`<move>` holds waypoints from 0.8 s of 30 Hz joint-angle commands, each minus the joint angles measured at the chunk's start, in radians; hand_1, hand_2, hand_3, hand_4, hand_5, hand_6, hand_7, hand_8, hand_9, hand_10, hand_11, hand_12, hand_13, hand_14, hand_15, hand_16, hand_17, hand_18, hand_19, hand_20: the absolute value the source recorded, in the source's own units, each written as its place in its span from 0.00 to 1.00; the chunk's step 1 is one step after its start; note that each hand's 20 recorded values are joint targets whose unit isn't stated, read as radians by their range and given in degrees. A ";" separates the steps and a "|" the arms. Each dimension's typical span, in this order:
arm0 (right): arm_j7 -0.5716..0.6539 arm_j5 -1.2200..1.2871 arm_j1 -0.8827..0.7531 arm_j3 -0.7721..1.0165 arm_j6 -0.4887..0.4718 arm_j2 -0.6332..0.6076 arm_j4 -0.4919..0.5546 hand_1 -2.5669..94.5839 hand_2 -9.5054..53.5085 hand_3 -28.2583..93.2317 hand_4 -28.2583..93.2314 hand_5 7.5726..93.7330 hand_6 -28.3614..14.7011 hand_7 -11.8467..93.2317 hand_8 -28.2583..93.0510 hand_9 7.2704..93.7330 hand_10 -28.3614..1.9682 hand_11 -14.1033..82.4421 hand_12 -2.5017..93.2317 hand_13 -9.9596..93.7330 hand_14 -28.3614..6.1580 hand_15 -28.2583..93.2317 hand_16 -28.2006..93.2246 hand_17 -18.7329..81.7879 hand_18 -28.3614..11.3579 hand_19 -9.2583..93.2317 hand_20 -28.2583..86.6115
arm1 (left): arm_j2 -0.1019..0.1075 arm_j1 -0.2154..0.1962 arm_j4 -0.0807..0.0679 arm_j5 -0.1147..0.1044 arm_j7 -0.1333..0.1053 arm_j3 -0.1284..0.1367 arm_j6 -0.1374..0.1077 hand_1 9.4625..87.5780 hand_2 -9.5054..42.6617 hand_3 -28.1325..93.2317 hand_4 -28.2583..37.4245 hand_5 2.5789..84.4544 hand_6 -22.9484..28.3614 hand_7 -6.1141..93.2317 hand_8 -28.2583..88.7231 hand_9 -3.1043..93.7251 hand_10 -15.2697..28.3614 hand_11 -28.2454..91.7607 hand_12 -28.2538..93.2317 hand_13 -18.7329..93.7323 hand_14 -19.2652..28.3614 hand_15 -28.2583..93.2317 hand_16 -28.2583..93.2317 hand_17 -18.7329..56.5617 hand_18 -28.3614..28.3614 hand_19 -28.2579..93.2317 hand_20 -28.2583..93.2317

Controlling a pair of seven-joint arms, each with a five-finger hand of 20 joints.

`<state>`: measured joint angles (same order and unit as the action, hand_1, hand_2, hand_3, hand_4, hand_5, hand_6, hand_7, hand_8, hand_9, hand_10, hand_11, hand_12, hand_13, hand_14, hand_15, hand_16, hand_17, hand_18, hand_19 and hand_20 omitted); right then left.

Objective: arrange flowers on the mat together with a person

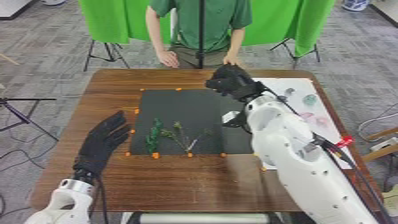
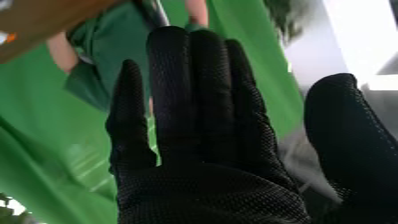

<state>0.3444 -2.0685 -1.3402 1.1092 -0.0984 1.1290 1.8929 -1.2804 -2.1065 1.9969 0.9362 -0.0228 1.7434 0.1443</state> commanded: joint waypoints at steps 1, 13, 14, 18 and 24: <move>-0.080 0.699 -0.197 0.386 -0.142 -0.201 0.018 0.25 0.28 0.93 0.03 0.51 0.55 0.37 0.12 0.49 0.40 0.52 0.31 0.53 0.44 0.66 0.37 0.33 0.15 0.63 0.47 | 0.008 -0.046 0.020 -0.042 -0.029 0.039 -0.031 0.22 0.15 0.81 0.00 0.35 0.53 0.26 0.15 0.26 0.61 0.45 0.34 0.36 0.71 0.43 0.22 0.12 0.88 0.61 0.26; -0.214 1.119 -0.540 0.655 -0.137 -0.287 0.151 0.18 0.16 0.93 0.02 0.30 0.53 0.21 0.16 0.31 0.55 0.22 0.24 0.37 0.48 0.30 0.46 0.25 0.19 0.36 0.40 | 0.027 -0.093 0.041 -0.033 -0.071 0.061 -0.064 0.21 0.15 0.81 0.00 0.35 0.53 0.26 0.15 0.26 0.61 0.44 0.33 0.36 0.70 0.42 0.22 0.13 0.88 0.60 0.26; -0.235 1.146 -0.571 0.666 -0.104 -0.279 0.168 0.18 0.15 0.93 0.02 0.29 0.53 0.21 0.16 0.31 0.57 0.21 0.24 0.36 0.49 0.29 0.46 0.25 0.20 0.35 0.40 | 0.028 -0.092 0.039 -0.032 -0.084 0.055 -0.071 0.21 0.15 0.80 0.00 0.35 0.53 0.26 0.15 0.25 0.61 0.44 0.33 0.36 0.70 0.42 0.21 0.13 0.88 0.60 0.26; -0.273 1.192 -0.652 0.699 -0.043 -0.239 0.212 0.17 0.12 0.92 0.02 0.29 0.53 0.21 0.17 0.30 0.59 0.19 0.23 0.35 0.50 0.27 0.46 0.24 0.21 0.34 0.40 | 0.032 -0.087 0.037 -0.047 -0.111 0.044 -0.085 0.20 0.14 0.80 0.00 0.34 0.53 0.25 0.15 0.25 0.61 0.44 0.33 0.35 0.70 0.41 0.21 0.13 0.87 0.60 0.25; -0.289 1.224 -0.694 0.707 0.001 -0.195 0.228 0.16 0.10 0.92 0.01 0.32 0.51 0.24 0.17 0.31 0.57 0.22 0.25 0.36 0.51 0.27 0.46 0.23 0.22 0.32 0.39 | 0.027 -0.077 0.027 -0.051 -0.097 0.040 -0.075 0.21 0.14 0.81 0.00 0.34 0.52 0.26 0.15 0.25 0.61 0.44 0.34 0.35 0.69 0.40 0.22 0.13 0.87 0.60 0.25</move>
<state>0.0663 -0.8766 -1.9657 1.8226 -0.1202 0.8783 2.1197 -1.2491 -2.1822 2.0371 0.8918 -0.1391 1.7906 0.0697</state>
